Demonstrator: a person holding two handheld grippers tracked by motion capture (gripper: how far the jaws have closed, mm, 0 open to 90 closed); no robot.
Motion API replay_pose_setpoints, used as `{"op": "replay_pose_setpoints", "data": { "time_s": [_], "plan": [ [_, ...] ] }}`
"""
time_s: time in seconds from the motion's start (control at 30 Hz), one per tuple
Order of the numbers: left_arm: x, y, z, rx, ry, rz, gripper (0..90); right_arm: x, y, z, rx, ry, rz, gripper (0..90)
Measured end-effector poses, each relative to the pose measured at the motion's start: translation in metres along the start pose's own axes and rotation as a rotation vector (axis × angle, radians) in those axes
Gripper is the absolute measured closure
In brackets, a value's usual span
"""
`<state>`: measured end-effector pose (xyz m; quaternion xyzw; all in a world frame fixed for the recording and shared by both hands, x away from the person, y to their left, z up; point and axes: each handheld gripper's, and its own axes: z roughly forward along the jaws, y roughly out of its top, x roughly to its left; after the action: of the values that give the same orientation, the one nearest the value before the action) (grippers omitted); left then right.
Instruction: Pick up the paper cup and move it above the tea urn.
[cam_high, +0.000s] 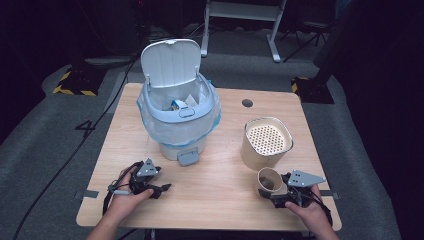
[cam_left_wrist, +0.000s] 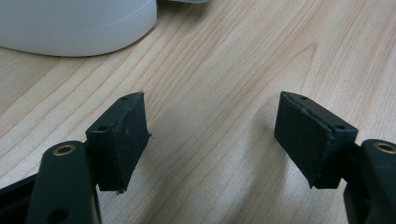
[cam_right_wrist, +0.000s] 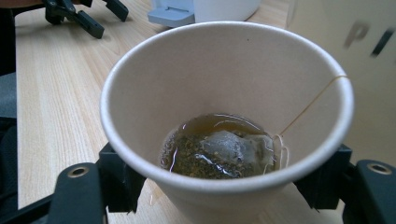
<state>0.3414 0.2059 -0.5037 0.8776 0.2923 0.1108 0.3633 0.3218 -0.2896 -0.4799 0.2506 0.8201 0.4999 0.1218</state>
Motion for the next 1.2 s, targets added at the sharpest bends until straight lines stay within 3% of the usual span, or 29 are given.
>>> {"op": "replay_pose_setpoints", "data": {
  "time_s": [0.47, 0.7, 1.0, 1.2],
  "plan": [
    [-0.001, 0.000, 0.000, 0.000, 0.006, -0.006, 25.9, -0.010, 0.046, -0.030, 0.015, 0.065, -0.086, 30.0],
    [-0.001, 0.001, 0.001, 0.000, 0.013, -0.018, 25.6, -0.014, 0.071, -0.040, -0.008, 0.075, -0.087, 30.1],
    [0.000, 0.001, 0.001, 0.001, 0.017, -0.022, 24.6, -0.019, 0.109, -0.049, 0.002, 0.054, -0.100, 30.4],
    [-0.001, 0.001, 0.001, 0.000, 0.019, -0.022, 24.5, -0.031, 0.132, -0.049, -0.004, 0.031, -0.099, 30.4]
  ]
}}
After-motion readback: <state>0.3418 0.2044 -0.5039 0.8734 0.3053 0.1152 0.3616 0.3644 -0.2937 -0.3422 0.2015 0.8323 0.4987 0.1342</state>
